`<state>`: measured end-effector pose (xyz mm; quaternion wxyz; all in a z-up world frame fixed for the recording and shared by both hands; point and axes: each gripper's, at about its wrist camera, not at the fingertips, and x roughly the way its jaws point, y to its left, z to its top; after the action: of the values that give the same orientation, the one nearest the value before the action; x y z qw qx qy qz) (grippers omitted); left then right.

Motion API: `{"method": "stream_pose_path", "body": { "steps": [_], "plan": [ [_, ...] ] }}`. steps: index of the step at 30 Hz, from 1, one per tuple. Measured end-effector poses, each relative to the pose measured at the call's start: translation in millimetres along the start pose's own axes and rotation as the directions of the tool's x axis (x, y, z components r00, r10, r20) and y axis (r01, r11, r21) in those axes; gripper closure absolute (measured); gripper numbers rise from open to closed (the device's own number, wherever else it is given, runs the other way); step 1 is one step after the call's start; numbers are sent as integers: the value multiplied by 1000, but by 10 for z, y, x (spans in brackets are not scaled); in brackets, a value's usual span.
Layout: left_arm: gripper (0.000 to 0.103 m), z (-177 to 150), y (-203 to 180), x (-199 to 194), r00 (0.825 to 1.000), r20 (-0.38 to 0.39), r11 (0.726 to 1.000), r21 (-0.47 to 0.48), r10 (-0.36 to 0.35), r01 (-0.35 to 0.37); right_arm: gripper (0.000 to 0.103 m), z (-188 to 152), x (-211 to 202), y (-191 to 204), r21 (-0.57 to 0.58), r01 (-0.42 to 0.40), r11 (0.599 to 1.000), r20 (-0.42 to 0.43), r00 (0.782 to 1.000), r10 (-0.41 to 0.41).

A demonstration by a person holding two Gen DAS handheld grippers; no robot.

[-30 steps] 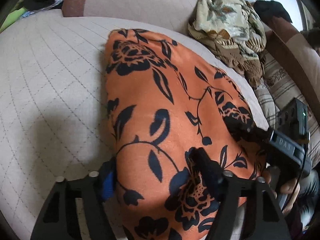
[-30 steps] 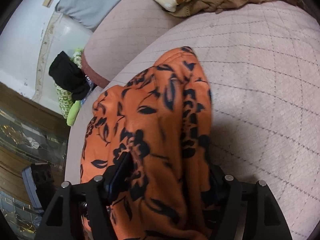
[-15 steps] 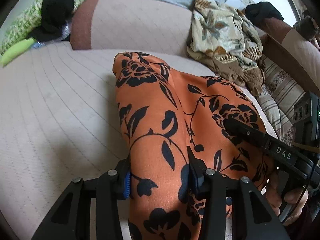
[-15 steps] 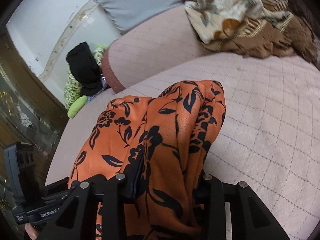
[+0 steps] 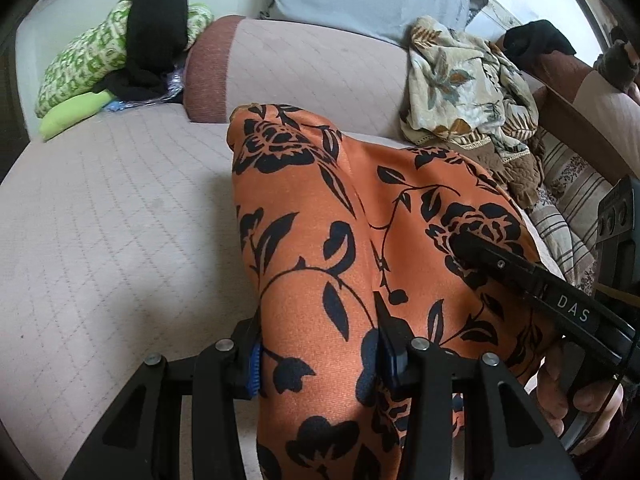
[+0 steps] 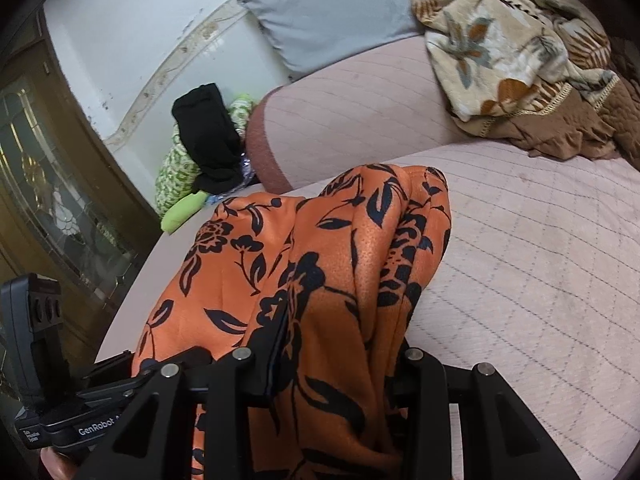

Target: Fold small clothes

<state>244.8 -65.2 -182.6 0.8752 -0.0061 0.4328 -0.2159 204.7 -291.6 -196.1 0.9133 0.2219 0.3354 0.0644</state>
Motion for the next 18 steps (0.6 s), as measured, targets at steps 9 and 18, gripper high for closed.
{"method": "stream_pose_path", "body": {
  "steps": [9, 18],
  "plan": [
    [57, -106, 230, -114, 999, -11, 999, -14, 48, -48, 65, -116, 111, 309, -31, -42, 999, -25, 999, 41],
    [55, -270, 439, 162, 988, -132, 996, -38, 79, -85, 65, -271, 345, 379, -7, -28, 1000, -95, 995, 27]
  ]
}}
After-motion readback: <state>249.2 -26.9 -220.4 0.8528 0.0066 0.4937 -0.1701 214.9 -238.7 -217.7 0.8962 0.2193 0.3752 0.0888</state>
